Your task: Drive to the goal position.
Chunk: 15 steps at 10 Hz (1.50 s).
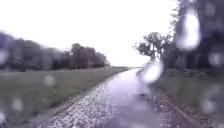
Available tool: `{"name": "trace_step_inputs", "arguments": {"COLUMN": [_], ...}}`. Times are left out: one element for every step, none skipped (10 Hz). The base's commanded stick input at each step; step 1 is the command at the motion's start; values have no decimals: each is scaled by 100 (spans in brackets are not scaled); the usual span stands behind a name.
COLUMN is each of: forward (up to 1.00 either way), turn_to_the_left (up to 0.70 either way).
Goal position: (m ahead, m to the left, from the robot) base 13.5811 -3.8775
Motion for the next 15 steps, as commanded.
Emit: {"name": "trace_step_inputs", "arguments": {"forward": [44,44,44,44,49,63,68,67,68,67,68,67,67,67,67], "turn_to_the_left": [0,0,0,0,0,0,0,0,0,-10,-13,0,0,0,0]}}
